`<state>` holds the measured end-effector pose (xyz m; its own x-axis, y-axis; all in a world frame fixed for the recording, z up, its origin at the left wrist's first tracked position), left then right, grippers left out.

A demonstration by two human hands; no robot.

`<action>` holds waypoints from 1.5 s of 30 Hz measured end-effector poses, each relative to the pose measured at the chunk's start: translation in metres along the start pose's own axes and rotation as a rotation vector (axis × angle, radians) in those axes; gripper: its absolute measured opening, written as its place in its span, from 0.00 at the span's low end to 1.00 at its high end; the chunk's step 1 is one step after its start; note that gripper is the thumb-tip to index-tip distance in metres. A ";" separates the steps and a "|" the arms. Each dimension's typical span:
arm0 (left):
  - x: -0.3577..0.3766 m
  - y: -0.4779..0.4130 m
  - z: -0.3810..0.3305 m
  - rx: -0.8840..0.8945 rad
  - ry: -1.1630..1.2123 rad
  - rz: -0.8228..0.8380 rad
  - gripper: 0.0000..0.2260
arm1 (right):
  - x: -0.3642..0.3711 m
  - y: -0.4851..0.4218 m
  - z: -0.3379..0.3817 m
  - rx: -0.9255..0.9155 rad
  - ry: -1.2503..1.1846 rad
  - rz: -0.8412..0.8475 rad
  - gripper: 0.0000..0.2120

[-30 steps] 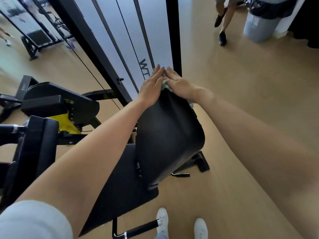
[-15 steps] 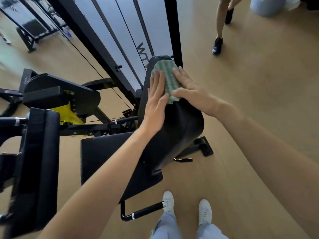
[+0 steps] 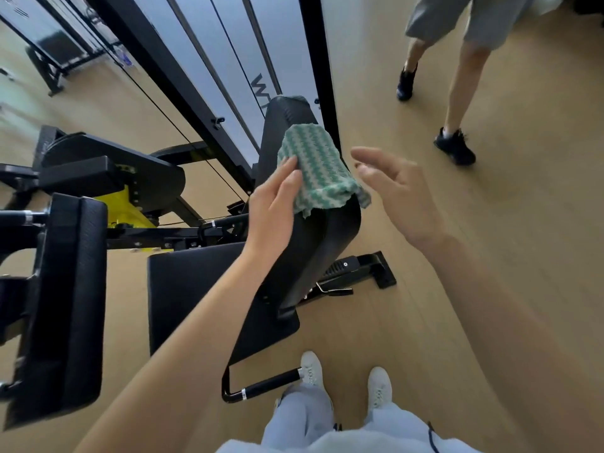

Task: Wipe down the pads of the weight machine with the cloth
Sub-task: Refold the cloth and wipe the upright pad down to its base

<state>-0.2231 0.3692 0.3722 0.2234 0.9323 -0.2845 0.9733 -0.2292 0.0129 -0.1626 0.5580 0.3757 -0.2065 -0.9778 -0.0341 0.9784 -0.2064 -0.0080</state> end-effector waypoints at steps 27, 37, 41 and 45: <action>0.050 0.034 0.033 0.218 -0.207 0.081 0.31 | 0.050 0.033 -0.035 -0.013 -0.080 0.011 0.26; 0.040 0.067 0.063 0.582 -0.454 0.077 0.31 | 0.083 0.072 -0.075 -0.173 -0.056 -0.313 0.30; 0.037 0.062 0.075 0.734 -0.571 0.060 0.31 | 0.092 0.078 -0.083 -0.161 -0.046 -0.439 0.26; 0.032 0.062 0.092 0.840 -0.658 0.042 0.34 | 0.106 0.083 -0.095 -0.148 -0.015 -0.561 0.24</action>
<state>-0.1606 0.3595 0.2755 -0.0613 0.6420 -0.7643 0.5603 -0.6115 -0.5587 -0.1037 0.4406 0.2769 -0.6924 -0.7209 0.0297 0.7086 -0.6872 -0.1603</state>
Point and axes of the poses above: each hand's wrist, its own y-axis away from the middle knuckle, its own x-axis out of the palm, z = x × y, the point moved 5 cm from there along -y, towards the middle knuckle, and after that the axes turned 3 degrees about -y, right-handed, at the moved point
